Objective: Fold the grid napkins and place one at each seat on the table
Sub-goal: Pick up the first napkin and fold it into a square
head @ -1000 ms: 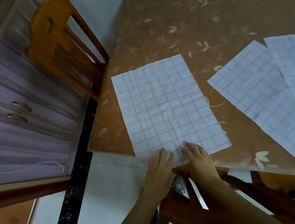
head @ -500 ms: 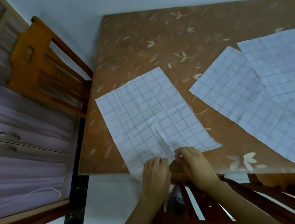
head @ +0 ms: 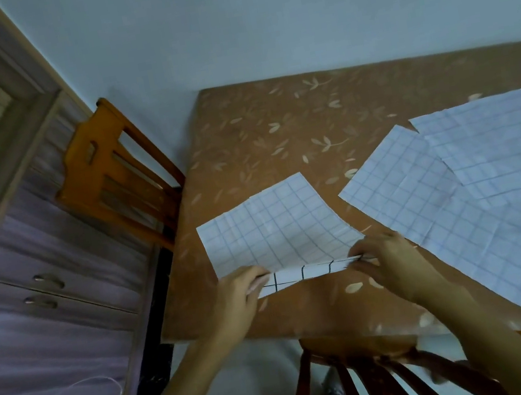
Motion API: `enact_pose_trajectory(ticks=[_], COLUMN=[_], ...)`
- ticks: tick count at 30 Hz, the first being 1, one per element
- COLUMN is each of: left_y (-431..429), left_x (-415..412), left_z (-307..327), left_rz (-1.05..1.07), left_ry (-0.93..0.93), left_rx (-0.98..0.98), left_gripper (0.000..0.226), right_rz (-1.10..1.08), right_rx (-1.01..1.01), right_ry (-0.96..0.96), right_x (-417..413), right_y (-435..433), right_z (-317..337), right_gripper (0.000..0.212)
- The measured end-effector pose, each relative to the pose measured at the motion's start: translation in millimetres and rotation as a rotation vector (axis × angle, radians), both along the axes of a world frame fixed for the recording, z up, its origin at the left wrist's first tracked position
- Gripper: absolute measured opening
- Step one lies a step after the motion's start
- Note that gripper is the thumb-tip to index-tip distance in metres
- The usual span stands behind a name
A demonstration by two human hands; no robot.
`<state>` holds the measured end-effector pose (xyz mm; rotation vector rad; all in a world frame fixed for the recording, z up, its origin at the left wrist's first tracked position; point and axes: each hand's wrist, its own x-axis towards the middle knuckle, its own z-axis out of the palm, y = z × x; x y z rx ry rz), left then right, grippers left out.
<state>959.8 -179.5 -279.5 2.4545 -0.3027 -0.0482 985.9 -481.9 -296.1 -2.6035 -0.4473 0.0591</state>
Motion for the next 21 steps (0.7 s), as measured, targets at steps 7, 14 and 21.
enact_pose_trajectory(ticks=[7,14,21], left_y=[20,37,53], left_x=[35,70,92], left_z=[78,175,248], left_rz=[0.040,0.031,0.074], left_ry=[-0.169,-0.371,-0.461], left_rx=[-0.035,-0.062,-0.188], left_gripper=[0.019,0.014,0.008], right_rz=[-0.066,-0.048,-0.081], right_rx=[0.050,0.136,0.240], right_ry=[-0.224,-0.296,-0.316], right_x=[21,51,55], right_y=[-5,1,14], right_z=[85,197,275], right_gripper=[0.009,0.009,0.014])
